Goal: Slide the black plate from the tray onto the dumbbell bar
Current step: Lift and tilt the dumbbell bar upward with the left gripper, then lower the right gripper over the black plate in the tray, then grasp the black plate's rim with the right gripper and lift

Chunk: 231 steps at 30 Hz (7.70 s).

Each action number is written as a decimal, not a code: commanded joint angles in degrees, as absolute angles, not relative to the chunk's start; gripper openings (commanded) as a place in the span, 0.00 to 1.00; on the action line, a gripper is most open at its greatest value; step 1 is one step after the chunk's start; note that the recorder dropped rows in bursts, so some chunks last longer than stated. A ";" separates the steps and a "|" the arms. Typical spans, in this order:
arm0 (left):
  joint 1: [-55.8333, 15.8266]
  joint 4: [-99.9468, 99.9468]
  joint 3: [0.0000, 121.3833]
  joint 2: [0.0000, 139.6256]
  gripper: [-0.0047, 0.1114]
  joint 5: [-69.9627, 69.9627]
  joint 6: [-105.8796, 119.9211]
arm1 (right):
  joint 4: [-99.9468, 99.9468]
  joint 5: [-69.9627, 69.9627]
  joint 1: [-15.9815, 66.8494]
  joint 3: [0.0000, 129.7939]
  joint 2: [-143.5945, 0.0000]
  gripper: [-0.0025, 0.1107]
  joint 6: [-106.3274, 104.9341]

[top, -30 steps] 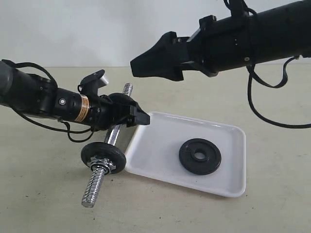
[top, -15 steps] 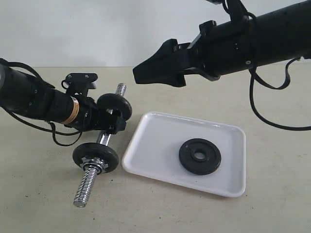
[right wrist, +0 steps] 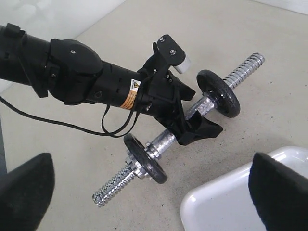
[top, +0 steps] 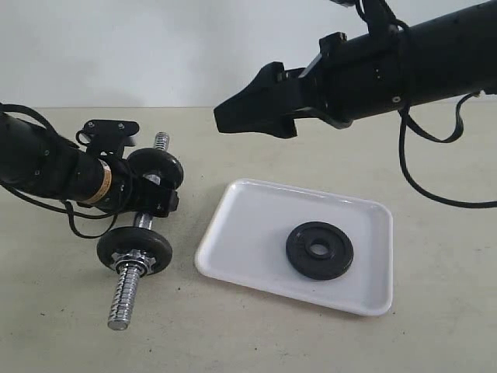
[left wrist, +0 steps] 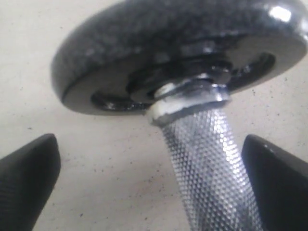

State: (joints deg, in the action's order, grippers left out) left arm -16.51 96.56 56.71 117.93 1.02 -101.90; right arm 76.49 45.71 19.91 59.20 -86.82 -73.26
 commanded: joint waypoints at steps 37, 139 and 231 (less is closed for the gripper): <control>-16.50 99.95 65.89 114.48 0.08 21.96 -80.12 | 74.13 40.19 19.94 59.41 -88.64 0.90 -73.42; -14.45 99.95 57.33 102.30 0.08 35.97 -76.20 | 23.95 33.48 22.83 59.32 -108.71 0.90 -13.15; -14.45 99.95 57.33 102.30 0.08 39.15 -78.57 | -1.71 38.79 30.37 63.00 -123.03 0.90 4.93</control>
State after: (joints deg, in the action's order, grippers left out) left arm -14.46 102.18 55.83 105.67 33.78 -77.34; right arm -2.03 35.32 30.41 66.02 -116.05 5.60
